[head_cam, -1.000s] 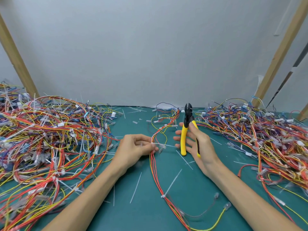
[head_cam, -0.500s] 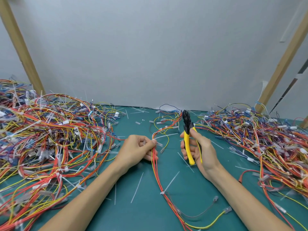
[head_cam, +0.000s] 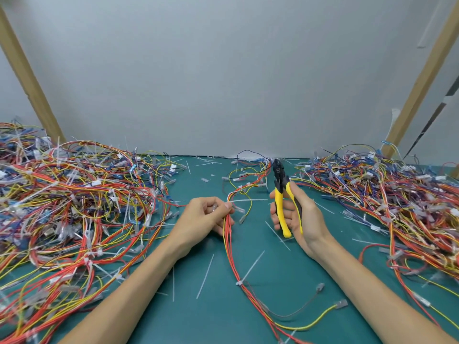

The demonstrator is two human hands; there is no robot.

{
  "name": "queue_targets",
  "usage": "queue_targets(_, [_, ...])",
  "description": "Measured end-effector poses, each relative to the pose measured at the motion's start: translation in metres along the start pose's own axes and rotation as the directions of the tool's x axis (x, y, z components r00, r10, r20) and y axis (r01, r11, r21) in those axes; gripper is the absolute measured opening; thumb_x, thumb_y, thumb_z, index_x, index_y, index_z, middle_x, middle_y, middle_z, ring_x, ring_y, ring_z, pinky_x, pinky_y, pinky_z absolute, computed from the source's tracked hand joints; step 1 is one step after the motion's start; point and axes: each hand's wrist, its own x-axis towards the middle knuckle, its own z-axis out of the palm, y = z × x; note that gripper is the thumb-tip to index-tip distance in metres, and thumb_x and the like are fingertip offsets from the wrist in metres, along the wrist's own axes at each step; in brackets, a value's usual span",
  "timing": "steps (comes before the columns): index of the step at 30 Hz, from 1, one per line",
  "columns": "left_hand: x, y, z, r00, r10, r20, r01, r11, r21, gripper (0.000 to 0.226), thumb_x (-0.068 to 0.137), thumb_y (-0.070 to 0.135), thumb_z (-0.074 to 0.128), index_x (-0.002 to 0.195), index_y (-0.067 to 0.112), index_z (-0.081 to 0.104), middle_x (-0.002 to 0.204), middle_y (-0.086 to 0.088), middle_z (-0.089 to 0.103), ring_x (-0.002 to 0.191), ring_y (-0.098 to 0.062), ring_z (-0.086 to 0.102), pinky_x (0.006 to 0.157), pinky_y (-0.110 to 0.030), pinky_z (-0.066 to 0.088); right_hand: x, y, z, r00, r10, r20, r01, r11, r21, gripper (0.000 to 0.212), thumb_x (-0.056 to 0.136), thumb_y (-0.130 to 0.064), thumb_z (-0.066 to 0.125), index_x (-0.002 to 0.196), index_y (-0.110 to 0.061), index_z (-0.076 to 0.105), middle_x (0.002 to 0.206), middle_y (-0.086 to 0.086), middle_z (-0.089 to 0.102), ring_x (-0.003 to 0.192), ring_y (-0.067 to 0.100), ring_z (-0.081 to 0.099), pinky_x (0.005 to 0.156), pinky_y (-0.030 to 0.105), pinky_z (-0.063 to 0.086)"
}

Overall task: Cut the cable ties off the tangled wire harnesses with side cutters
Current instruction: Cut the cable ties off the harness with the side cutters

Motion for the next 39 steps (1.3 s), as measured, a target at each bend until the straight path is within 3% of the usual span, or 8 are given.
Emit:
queue_targets(9, [-0.001, 0.000, 0.003, 0.999, 0.035, 0.013, -0.036, 0.998, 0.047, 0.025, 0.100, 0.016, 0.051, 0.090, -0.003, 0.063, 0.067, -0.010, 0.069, 0.046, -0.013, 0.060, 0.048, -0.019, 0.049, 0.001, 0.001, 0.000, 1.000, -0.013, 0.026, 0.013, 1.000, -0.016, 0.053, 0.094, -0.051, 0.045, 0.096, -0.003, 0.068, 0.071, 0.013, 0.061, 0.054, 0.022, 0.055, 0.050, 0.029, 0.048])
queue_targets(16, [-0.007, -0.005, 0.007, 0.980, 0.173, -0.098, -0.135, 0.941, 0.311, 0.022, 0.102, 0.011, 0.045, 0.087, 0.003, 0.059, 0.061, 0.002, 0.064, 0.042, -0.013, 0.056, 0.047, -0.020, 0.045, 0.001, 0.003, 0.000, 0.999, -0.033, 0.042, 0.037, 0.995, -0.089, 0.049, 0.095, -0.051, 0.045, 0.090, -0.008, 0.069, 0.070, 0.012, 0.060, 0.052, 0.021, 0.054, 0.048, 0.027, 0.046])
queue_targets(21, [-0.005, -0.003, 0.005, 0.974, 0.151, -0.171, -0.108, 0.965, 0.240, 0.025, 0.103, 0.014, 0.044, 0.088, 0.007, 0.063, 0.060, 0.002, 0.052, 0.044, -0.009, 0.046, 0.051, -0.023, 0.039, -0.002, 0.004, 0.007, 0.995, -0.100, 0.028, 0.103, 0.978, -0.182, 0.037, 0.080, -0.054, 0.062, 0.085, -0.018, 0.060, 0.065, 0.000, 0.045, 0.047, 0.011, 0.034, 0.041, 0.020, 0.027])
queue_targets(24, [-0.004, 0.001, 0.007, 0.987, 0.061, -0.148, -0.055, 0.997, 0.048, 0.029, 0.105, 0.015, 0.038, 0.093, 0.009, 0.063, 0.065, -0.001, 0.046, 0.047, -0.008, 0.038, 0.048, -0.018, 0.036, -0.002, 0.007, 0.006, 0.977, -0.215, -0.016, 0.197, 0.918, -0.344, 0.011, 0.082, -0.026, 0.065, 0.079, -0.026, 0.054, 0.066, -0.002, 0.032, 0.048, 0.010, 0.024, 0.039, 0.019, 0.024])
queue_targets(26, [-0.005, 0.005, 0.006, 0.991, -0.007, -0.132, 0.005, 1.000, -0.020, 0.029, 0.104, 0.013, 0.038, 0.094, 0.015, 0.066, 0.068, 0.000, 0.046, 0.048, -0.009, 0.038, 0.043, -0.013, 0.030, -0.002, 0.009, 0.005, 0.968, -0.245, -0.055, 0.200, 0.884, -0.423, 0.015, 0.082, -0.012, 0.059, 0.082, -0.026, 0.056, 0.063, -0.003, 0.032, 0.048, 0.013, 0.027, 0.043, 0.022, 0.027])
queue_targets(30, [-0.010, 0.011, 0.003, 0.998, -0.058, -0.021, 0.055, 0.988, -0.141, 0.027, 0.094, -0.001, 0.044, 0.111, 0.009, 0.063, 0.071, -0.002, 0.036, 0.052, -0.011, 0.031, 0.042, -0.017, 0.024, -0.007, 0.007, 0.009, 0.948, -0.297, -0.111, 0.188, 0.808, -0.559, 0.019, 0.069, -0.025, 0.056, 0.088, -0.021, 0.054, 0.065, 0.002, 0.037, 0.057, 0.019, 0.031, 0.056, 0.034, 0.029])
queue_targets(33, [-0.014, 0.010, 0.002, 0.999, 0.024, 0.030, -0.022, 0.997, -0.078, 0.029, 0.093, -0.006, 0.053, 0.121, 0.002, 0.059, 0.074, 0.005, 0.050, 0.053, -0.004, 0.044, 0.051, -0.013, 0.035, -0.008, 0.007, 0.010, 0.930, -0.336, -0.151, 0.178, 0.768, -0.615, 0.021, 0.068, -0.027, 0.057, 0.088, -0.022, 0.055, 0.067, 0.005, 0.043, 0.059, 0.020, 0.035, 0.058, 0.033, 0.031])
queue_targets(39, [-0.008, -0.002, 0.000, 0.995, 0.073, -0.062, -0.076, 0.996, -0.040, 0.012, 0.091, 0.007, 0.066, 0.102, 0.003, 0.064, 0.083, -0.009, 0.075, 0.072, -0.005, 0.067, 0.073, -0.018, 0.054, -0.001, 0.009, 0.004, 0.858, -0.482, -0.178, 0.127, 0.534, -0.836, 0.008, 0.078, -0.019, 0.067, 0.078, -0.015, 0.059, 0.059, 0.006, 0.052, 0.064, 0.027, 0.048, 0.056, 0.032, 0.037])
